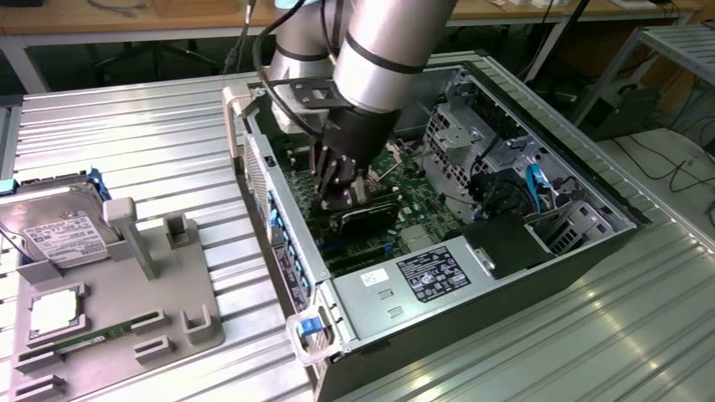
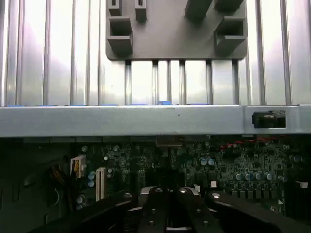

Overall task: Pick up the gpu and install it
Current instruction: 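Press down on the gpu until it lock into place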

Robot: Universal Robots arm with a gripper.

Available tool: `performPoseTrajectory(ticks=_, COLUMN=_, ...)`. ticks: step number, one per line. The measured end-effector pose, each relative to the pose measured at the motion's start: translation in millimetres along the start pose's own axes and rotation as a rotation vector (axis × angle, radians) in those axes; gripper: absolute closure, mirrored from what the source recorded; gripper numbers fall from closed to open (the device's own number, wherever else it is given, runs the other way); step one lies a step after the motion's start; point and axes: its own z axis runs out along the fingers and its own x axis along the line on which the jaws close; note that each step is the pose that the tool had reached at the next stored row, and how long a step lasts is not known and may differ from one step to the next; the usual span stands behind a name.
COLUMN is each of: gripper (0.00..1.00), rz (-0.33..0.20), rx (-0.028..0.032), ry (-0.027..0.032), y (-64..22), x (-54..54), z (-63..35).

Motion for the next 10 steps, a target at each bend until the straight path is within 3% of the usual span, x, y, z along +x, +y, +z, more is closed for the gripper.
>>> performPoseTrajectory(ticks=1, gripper=0.89, rz=0.001, rx=-0.0447, ry=0.0001, y=-6.2, x=0.0, z=-1.1)
performPoseTrajectory(ticks=2, gripper=0.89, rz=0.001, rx=-0.0724, ry=0.0003, y=-9.2, x=-0.1, z=-1.8)
performPoseTrajectory(ticks=6, gripper=0.89, rz=0.002, rx=-0.1450, ry=0.0008, y=-14.0, x=-0.1, z=-2.7)
performPoseTrajectory(ticks=7, gripper=0.89, rz=0.003, rx=-0.1695, ry=0.0009, y=-15.4, x=-0.1, z=-3.0)
performPoseTrajectory(ticks=8, gripper=0.89, rz=0.003, rx=-0.1995, ry=0.0011, y=-18.2, x=-0.1, z=-3.5)
performPoseTrajectory(ticks=10, gripper=0.89, rz=0.004, rx=-0.2414, ry=0.0013, y=-24.6, x=-0.2, z=-4.6)
